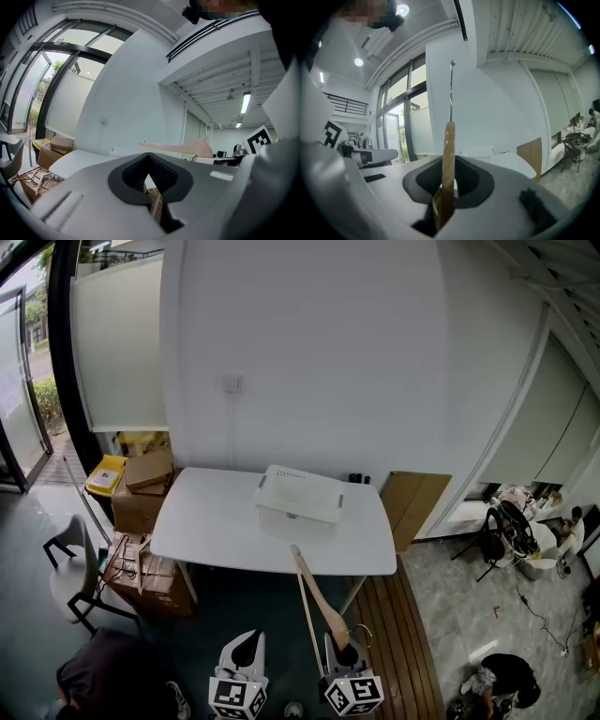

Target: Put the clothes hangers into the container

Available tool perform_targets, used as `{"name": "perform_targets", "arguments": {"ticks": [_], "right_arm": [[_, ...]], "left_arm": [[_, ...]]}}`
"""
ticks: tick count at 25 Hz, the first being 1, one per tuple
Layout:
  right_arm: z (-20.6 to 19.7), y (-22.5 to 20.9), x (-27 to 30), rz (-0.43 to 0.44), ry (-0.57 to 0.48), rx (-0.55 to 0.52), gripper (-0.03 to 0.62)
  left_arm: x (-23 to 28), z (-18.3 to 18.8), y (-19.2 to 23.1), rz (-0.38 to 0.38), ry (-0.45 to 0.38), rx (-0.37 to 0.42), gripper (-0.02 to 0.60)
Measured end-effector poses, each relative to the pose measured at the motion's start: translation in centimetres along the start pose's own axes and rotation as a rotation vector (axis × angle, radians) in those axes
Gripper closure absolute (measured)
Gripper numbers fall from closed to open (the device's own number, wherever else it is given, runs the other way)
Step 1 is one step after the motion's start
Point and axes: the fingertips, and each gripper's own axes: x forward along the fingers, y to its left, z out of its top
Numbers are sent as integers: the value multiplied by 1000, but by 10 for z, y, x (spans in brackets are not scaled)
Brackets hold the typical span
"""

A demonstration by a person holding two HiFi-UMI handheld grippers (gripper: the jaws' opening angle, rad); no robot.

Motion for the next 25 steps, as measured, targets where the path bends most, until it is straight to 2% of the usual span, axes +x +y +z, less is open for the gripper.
{"name": "perform_targets", "arguments": {"ticks": [9,18,25], "right_arm": [[8,-28,-5,22,1,-8,536],[11,-70,-1,72,-3,7,536],[11,-84,14,106,14,10,536]], "left_arm": [[22,5,-28,1,-24,40,578],[50,8,-55,54,-48,62,578],[71,12,-51,94,-44,77,578]]}}
